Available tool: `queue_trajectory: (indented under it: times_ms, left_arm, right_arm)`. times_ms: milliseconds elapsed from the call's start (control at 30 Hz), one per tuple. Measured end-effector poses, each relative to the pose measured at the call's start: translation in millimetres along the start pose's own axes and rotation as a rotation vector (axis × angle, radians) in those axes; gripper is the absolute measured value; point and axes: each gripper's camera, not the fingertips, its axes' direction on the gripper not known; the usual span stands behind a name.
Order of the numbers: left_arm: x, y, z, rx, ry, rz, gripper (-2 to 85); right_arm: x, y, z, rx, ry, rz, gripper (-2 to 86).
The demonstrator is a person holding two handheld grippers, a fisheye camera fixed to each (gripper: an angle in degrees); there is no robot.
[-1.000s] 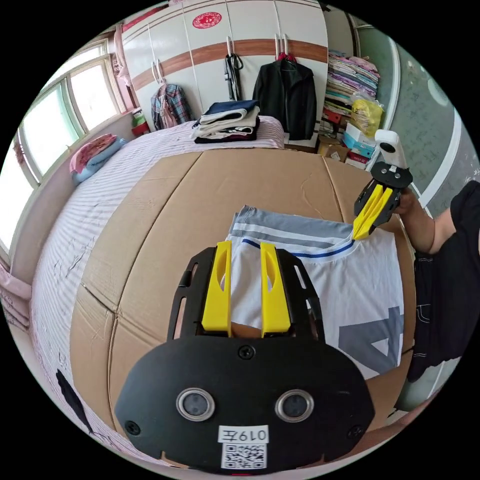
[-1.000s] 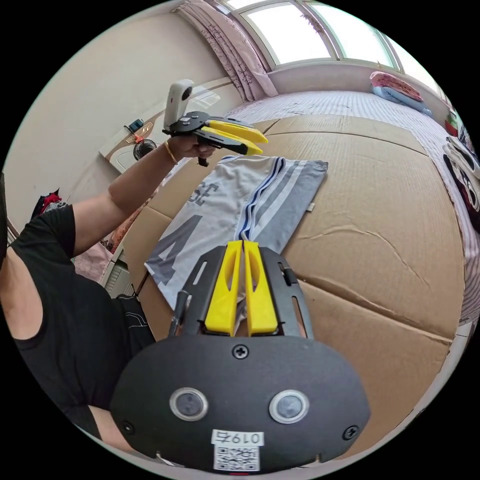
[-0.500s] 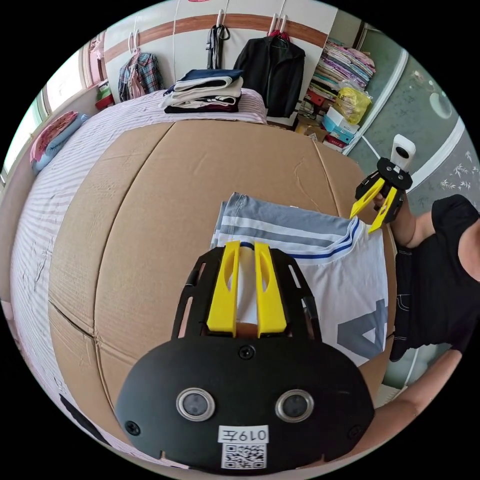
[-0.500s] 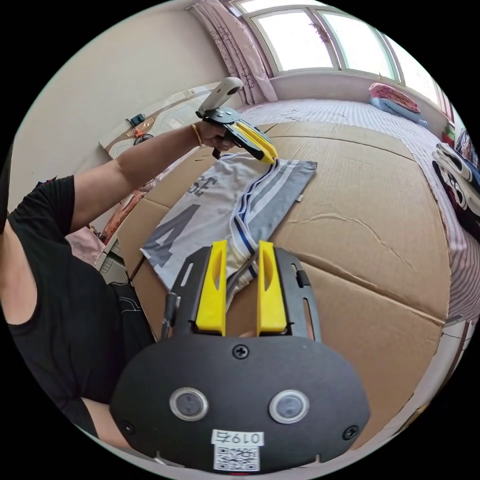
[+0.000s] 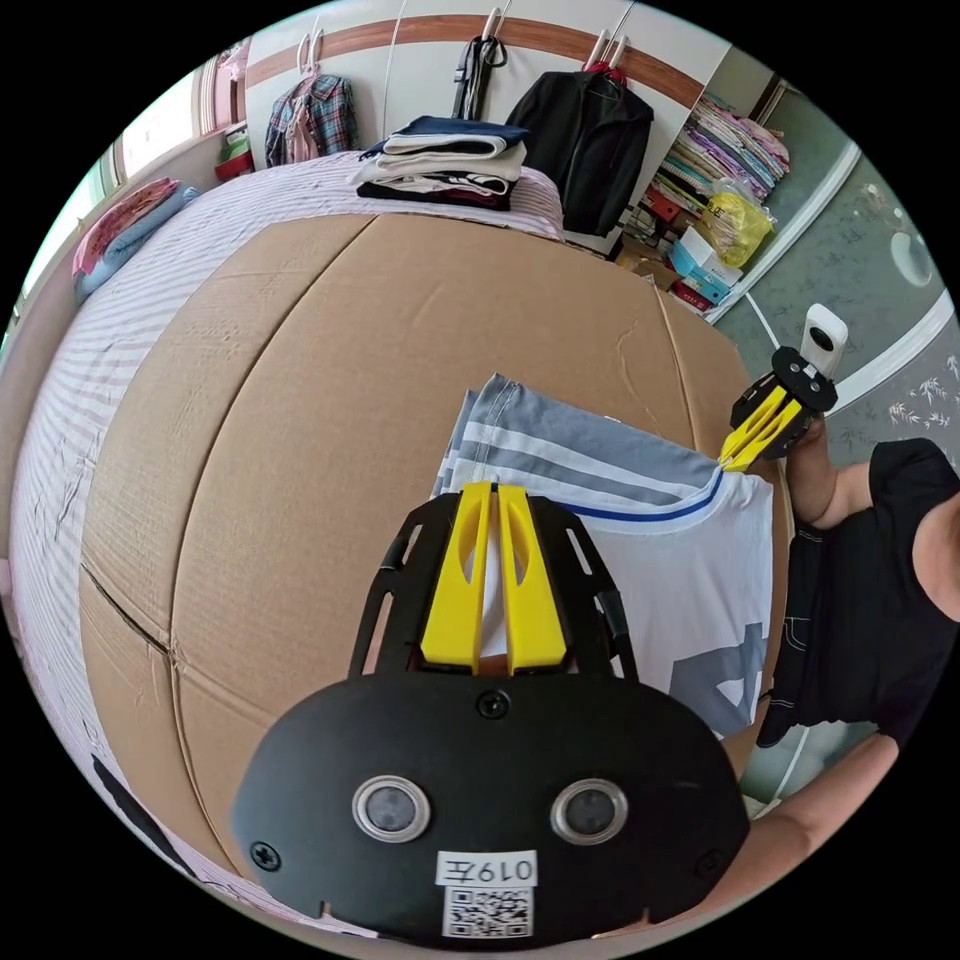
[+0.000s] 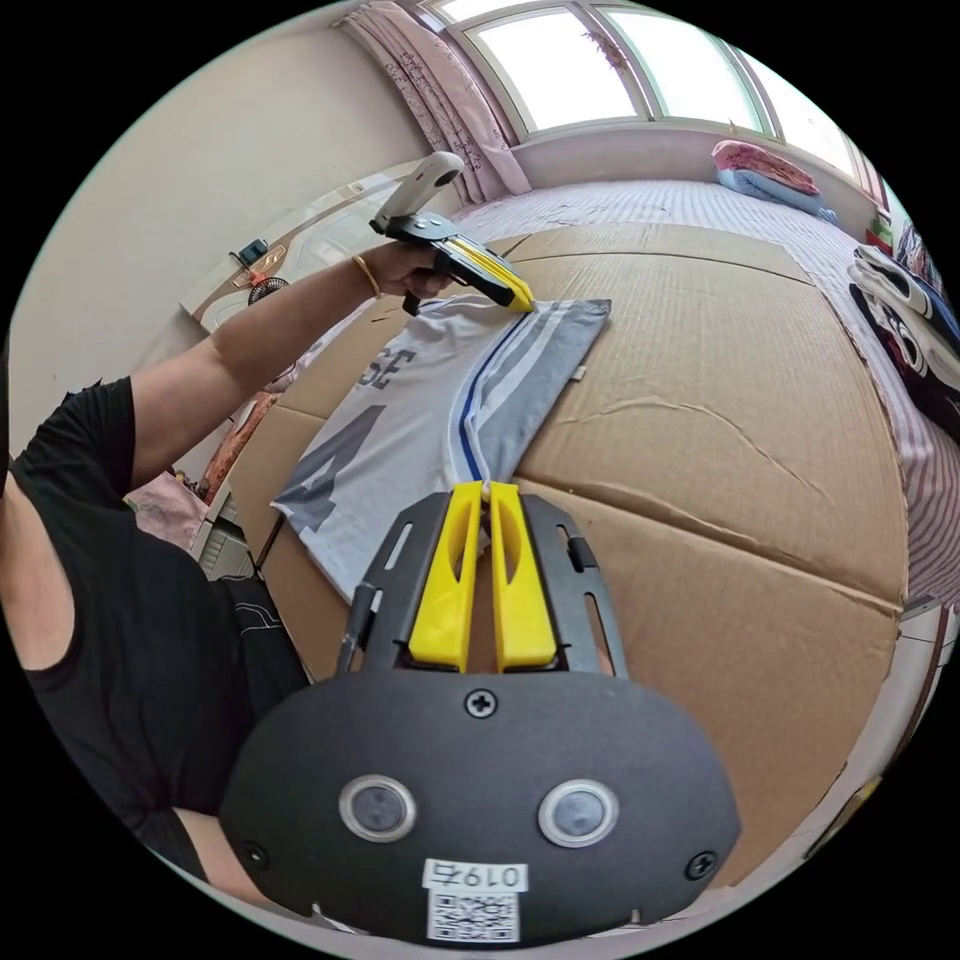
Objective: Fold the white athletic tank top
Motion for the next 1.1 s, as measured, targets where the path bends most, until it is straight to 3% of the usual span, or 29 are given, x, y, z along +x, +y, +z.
queue_trajectory:
  times_ms: [433,533,667,800,1100]
  left_arm:
    - [38,17,-34,0.021,-0.018,0.001,1.3]
    - [50,21,-43,0.012,-0.019,-0.01,1.5]
    - [72,31,-58,0.009,-0.038,-0.008,1.8]
    - [95,44,-81,0.028,-0.059,-0.016,3.2]
    - [182,112,-168,0.221,-0.104,-0.084,6.5]
  right_arm:
    - [-10,5,-79,0.114,-0.031,0.007,5.2]
    - [-27,3,-85,0.078,-0.041,-0.048,6.5]
    - [-41,1,-80,-0.029,0.1,-0.042,6.5]
    - [-49,3,-106,0.01,0.073,-0.039,6.6]
    - [-90,-4,-146,-0.02,0.11,-0.048,7.3]
